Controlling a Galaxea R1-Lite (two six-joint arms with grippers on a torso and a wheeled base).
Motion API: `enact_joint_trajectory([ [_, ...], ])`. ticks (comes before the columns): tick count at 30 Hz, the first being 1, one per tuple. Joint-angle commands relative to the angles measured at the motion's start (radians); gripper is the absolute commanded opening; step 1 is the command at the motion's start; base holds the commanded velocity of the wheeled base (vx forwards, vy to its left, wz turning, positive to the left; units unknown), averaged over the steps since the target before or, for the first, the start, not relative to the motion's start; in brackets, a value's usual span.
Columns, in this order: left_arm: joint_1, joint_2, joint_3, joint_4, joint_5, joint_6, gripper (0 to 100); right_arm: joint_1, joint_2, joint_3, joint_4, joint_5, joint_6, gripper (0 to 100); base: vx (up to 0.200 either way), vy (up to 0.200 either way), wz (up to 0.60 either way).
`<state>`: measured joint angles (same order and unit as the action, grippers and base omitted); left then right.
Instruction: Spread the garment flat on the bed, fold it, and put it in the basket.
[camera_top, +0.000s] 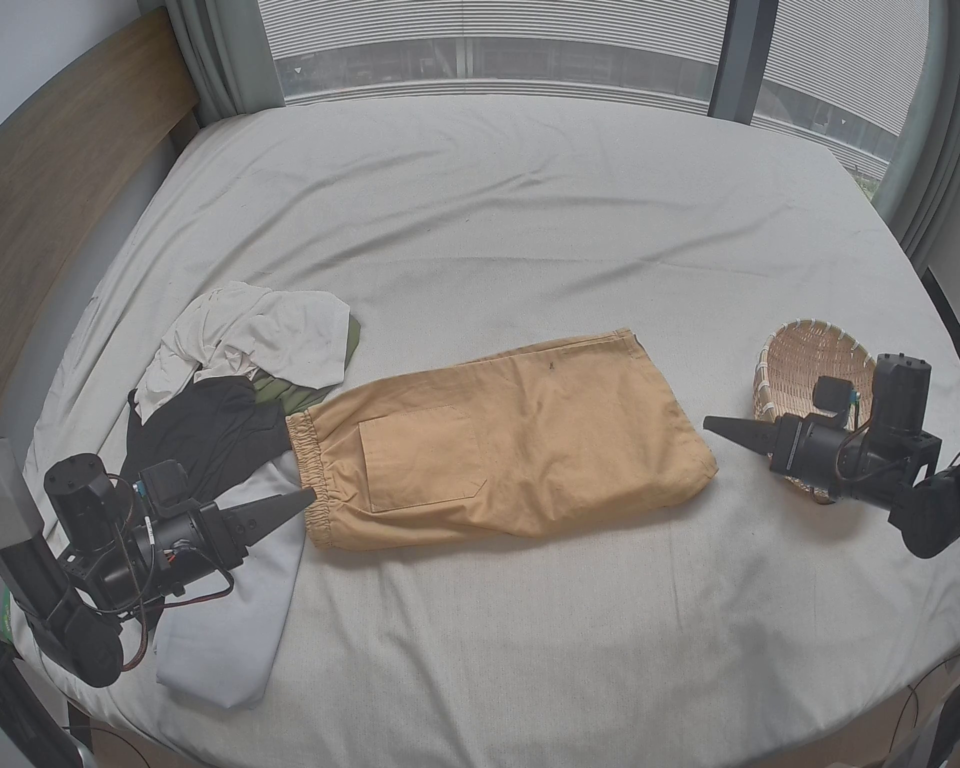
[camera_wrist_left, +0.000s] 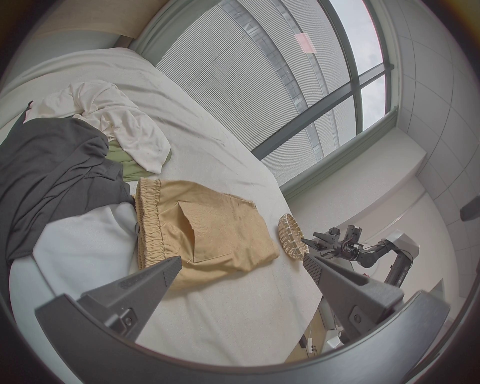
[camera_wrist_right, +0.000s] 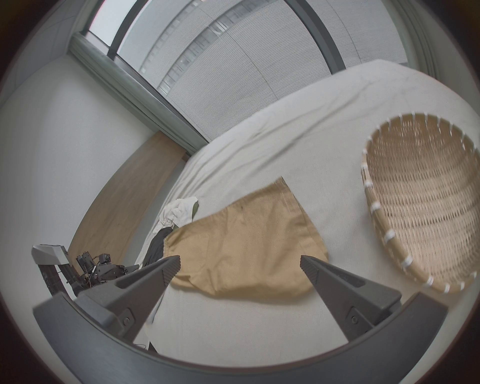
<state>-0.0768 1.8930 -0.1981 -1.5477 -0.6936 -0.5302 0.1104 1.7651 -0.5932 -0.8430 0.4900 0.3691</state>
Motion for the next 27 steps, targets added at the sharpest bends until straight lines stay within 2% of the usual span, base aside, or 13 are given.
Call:
enact_joint_trajectory([
  [1, 0.000, 0.048, 0.000, 0.000, 0.002, 0.024, 100, -0.015, 0.094, 0.021, -0.002, 0.004, 0.020, 100, 0.000, 0.000, 0.00],
  [5, 0.000, 0.048, -0.001, 0.000, 0.002, 0.021, 100, -0.015, 0.145, 0.015, -0.004, 0.004, 0.060, 100, 0.000, 0.000, 0.00],
  [12, 0.005, 0.048, -0.001, 0.000, 0.002, 0.021, 100, -0.014, 0.249, -0.014, -0.021, 0.004, 0.070, 100, 0.000, 0.000, 0.00],
  [18, 0.008, 0.046, -0.001, 0.000, 0.002, 0.021, 100, -0.009, 0.359, -0.028, -0.208, -0.004, 0.165, 100, 0.000, 0.000, 0.00],
  [21, 0.006, 0.046, -0.001, 0.000, 0.002, 0.019, 100, -0.006, 0.409, -0.028, -0.298, -0.007, 0.178, 100, 0.000, 0.000, 0.00],
  [27, 0.008, 0.046, -0.001, 0.000, 0.002, 0.018, 100, -0.005, 0.439, -0.050, -0.318, -0.005, 0.200, 100, 0.000, 0.000, 0.00],
])
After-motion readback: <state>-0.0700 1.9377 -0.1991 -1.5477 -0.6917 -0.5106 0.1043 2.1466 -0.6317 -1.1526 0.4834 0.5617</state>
